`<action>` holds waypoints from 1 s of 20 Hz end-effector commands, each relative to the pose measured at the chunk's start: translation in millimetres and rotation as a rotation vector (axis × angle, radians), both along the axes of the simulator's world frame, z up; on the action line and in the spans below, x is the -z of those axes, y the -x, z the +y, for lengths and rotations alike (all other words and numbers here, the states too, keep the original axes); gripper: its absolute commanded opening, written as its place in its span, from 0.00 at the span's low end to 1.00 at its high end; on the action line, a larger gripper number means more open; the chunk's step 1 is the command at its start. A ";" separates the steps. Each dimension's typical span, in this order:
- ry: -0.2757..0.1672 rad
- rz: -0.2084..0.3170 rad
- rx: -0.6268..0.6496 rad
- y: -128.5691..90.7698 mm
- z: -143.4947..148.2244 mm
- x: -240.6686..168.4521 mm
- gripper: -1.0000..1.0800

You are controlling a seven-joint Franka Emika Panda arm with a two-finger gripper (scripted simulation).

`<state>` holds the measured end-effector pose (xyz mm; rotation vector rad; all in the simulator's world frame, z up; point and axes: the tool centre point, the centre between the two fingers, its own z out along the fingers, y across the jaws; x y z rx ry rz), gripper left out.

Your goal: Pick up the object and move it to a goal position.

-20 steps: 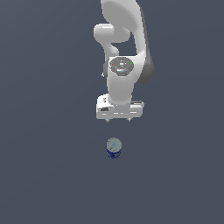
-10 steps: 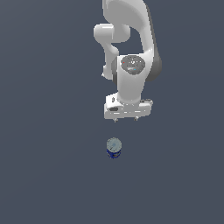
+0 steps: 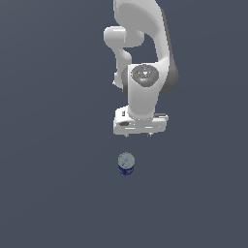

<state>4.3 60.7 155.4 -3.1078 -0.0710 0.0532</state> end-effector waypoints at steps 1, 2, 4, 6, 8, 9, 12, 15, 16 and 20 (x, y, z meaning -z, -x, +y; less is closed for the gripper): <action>0.002 -0.002 0.018 -8.0 -3.9 2.1 0.96; 0.003 -0.003 0.027 -11.9 -5.7 3.1 0.96; 0.005 -0.006 0.047 -20.6 -10.0 5.5 0.96; 0.008 -0.009 0.070 -30.5 -15.1 8.4 0.96; 0.011 -0.012 0.096 -41.3 -21.0 11.8 0.96; 0.014 -0.014 0.110 -46.9 -24.2 13.7 0.96; 0.020 -0.020 0.145 -61.2 -32.8 19.0 0.96; 0.025 -0.024 0.173 -72.3 -39.8 23.5 0.96; 0.027 -0.025 0.181 -75.3 -41.8 24.8 0.96; 0.032 -0.029 0.204 -84.2 -47.8 28.8 0.96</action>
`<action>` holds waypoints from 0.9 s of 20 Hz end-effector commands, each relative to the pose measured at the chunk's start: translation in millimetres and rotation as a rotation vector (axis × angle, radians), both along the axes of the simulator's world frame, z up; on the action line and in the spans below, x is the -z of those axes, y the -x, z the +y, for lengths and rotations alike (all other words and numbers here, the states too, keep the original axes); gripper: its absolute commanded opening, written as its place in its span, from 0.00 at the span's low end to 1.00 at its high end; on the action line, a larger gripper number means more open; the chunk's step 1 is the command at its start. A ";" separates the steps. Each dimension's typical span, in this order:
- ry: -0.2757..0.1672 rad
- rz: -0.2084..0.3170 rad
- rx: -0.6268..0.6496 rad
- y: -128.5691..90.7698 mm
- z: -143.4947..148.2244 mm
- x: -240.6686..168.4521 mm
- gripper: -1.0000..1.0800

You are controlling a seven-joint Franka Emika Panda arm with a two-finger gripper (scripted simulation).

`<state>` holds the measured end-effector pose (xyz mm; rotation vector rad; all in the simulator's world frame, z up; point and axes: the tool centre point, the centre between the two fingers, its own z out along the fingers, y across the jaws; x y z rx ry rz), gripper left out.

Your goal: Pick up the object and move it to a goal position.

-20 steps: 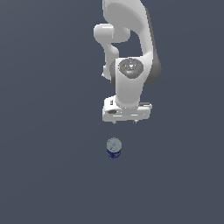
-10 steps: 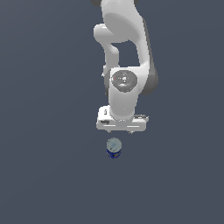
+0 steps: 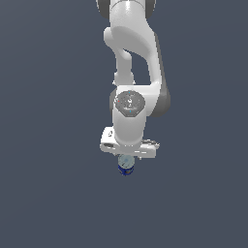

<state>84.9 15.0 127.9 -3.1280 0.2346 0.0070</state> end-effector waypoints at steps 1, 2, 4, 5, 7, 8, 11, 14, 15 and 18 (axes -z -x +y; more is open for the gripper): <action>0.003 -0.003 0.013 -5.1 -3.1 2.0 0.96; 0.004 -0.003 0.016 -6.3 -4.0 2.6 0.96; 0.005 -0.004 0.020 -7.9 -5.1 3.4 0.96; 0.005 -0.004 0.021 -8.3 -5.4 3.6 0.96; 0.005 -0.003 0.020 -7.5 -5.1 3.5 0.96; 0.005 -0.003 0.020 -7.5 -5.1 3.9 0.96; 0.005 -0.003 0.020 -7.5 -5.0 10.5 0.96; 0.005 -0.004 0.021 -7.3 -5.3 24.7 0.96; 0.005 -0.004 0.021 -7.2 -5.2 31.0 0.96; 0.005 -0.004 0.022 -6.8 -5.5 46.3 0.96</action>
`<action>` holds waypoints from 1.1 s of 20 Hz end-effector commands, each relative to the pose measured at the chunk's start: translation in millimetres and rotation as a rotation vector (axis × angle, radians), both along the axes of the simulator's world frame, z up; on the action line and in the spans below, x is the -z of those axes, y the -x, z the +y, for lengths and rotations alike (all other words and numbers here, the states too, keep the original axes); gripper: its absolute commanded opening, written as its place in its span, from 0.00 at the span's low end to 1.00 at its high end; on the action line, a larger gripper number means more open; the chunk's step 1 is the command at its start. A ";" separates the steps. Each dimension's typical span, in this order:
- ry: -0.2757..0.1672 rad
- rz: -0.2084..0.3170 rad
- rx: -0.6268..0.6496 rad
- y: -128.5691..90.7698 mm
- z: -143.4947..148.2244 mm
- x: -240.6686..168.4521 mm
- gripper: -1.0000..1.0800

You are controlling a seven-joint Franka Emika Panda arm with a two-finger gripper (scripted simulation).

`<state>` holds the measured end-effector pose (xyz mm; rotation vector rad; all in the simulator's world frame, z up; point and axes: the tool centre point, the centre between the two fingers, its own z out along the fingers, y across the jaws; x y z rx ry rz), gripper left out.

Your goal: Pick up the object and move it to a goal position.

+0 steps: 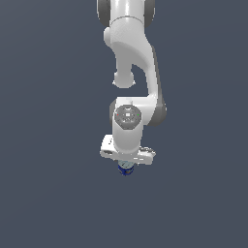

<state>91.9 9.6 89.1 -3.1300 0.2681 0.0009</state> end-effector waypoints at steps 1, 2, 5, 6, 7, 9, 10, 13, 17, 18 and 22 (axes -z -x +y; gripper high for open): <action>0.000 0.000 0.000 0.2 -0.1 11.1 0.96; 0.000 0.000 0.000 0.1 0.0 13.7 0.96; 0.000 -0.001 0.001 -0.6 -0.3 16.6 0.96; 0.000 -0.001 0.001 -1.0 -0.3 16.0 0.96; 0.000 -0.001 0.001 -1.4 -0.3 15.1 0.96; 0.000 -0.001 0.001 -1.5 -0.3 14.8 0.00; 0.000 -0.001 0.001 -1.5 -0.3 14.8 0.00; 0.000 -0.001 0.001 -1.5 -0.3 14.8 0.00; 0.000 -0.001 0.001 -1.5 -0.3 14.8 0.00; 0.000 -0.001 0.001 -1.5 -0.3 14.8 0.00; 0.003 -0.004 0.001 -2.3 -1.1 11.4 0.00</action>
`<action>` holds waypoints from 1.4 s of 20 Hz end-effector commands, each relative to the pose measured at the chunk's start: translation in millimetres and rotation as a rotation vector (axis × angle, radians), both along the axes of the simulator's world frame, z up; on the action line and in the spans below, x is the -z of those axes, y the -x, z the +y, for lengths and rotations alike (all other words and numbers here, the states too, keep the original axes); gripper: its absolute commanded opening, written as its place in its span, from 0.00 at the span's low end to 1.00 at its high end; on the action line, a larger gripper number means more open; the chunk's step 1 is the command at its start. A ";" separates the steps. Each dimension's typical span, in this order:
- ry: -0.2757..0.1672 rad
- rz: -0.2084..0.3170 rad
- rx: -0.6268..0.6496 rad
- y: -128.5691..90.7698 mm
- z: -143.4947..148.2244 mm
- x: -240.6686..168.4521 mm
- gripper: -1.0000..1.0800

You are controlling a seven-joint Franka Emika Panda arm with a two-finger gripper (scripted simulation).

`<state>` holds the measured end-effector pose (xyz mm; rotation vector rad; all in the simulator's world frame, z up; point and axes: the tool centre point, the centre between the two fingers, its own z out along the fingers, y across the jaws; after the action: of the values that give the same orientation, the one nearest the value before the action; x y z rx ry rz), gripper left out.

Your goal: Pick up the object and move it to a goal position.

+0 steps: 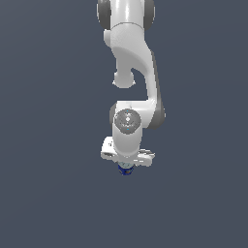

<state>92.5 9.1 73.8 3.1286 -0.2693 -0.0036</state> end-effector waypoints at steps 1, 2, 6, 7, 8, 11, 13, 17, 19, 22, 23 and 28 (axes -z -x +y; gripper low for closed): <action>0.003 -0.010 0.001 -2.8 -1.4 -7.3 0.00; 0.006 -0.015 0.001 -4.1 -2.4 -11.7 0.00; 0.022 -0.046 0.004 -12.3 -8.4 -39.1 0.00; 0.028 -0.057 0.005 -14.9 -10.3 -48.6 0.00; 0.034 -0.069 0.007 -17.6 -12.4 -59.2 0.00; 0.057 -0.113 0.011 -26.5 -19.5 -98.1 0.00; 0.076 -0.149 0.014 -32.6 -24.7 -130.4 0.00; 0.123 -0.239 0.022 -42.6 -34.6 -211.8 0.00; 0.148 -0.286 0.026 -44.9 -38.2 -254.3 0.00; 0.181 -0.348 0.031 -45.1 -41.0 -312.0 0.00; 0.192 -0.367 0.032 -44.5 -41.4 -329.4 0.00; 0.234 -0.445 0.036 -38.7 -40.3 -400.6 0.00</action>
<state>133.5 -31.6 451.6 2.8719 -0.2986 0.6386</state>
